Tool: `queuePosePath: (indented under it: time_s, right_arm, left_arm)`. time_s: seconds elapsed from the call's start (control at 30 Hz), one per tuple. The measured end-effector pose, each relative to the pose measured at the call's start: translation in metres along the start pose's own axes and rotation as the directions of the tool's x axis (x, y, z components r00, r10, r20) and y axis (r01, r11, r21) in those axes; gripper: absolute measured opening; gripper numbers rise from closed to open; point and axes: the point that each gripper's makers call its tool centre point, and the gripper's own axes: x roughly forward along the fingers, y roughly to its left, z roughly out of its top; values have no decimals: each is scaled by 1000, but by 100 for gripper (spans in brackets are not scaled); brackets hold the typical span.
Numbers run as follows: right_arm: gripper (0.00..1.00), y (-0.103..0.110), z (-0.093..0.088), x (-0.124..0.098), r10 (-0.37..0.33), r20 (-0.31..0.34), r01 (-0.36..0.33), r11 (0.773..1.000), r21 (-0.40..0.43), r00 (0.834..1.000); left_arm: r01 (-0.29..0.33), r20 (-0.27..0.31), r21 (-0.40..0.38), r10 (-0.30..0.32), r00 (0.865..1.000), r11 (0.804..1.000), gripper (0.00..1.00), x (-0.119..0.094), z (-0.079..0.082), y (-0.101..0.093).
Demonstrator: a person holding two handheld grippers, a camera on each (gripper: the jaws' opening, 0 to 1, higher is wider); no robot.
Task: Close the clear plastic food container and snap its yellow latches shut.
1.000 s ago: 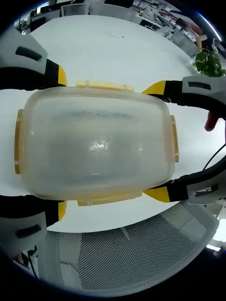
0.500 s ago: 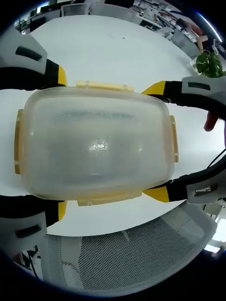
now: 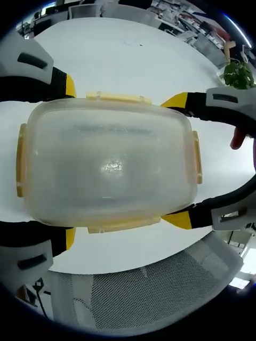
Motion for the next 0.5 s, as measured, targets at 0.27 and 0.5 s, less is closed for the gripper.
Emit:
queuePosePath:
  time_s: [0.27, 0.5]
  right_arm:
    - [86, -17, 2, 2, -2, -14, 2, 1000, 3, 1000]
    - [87, -27, 1, 3, -3, -20, 3, 1000, 7, 1000]
  left_arm:
    - [0, -16, 5, 0, 1000, 1000, 94, 0, -3, 17]
    - [0, -15, 5, 0, 1000, 1000, 94, 2, -4, 26]
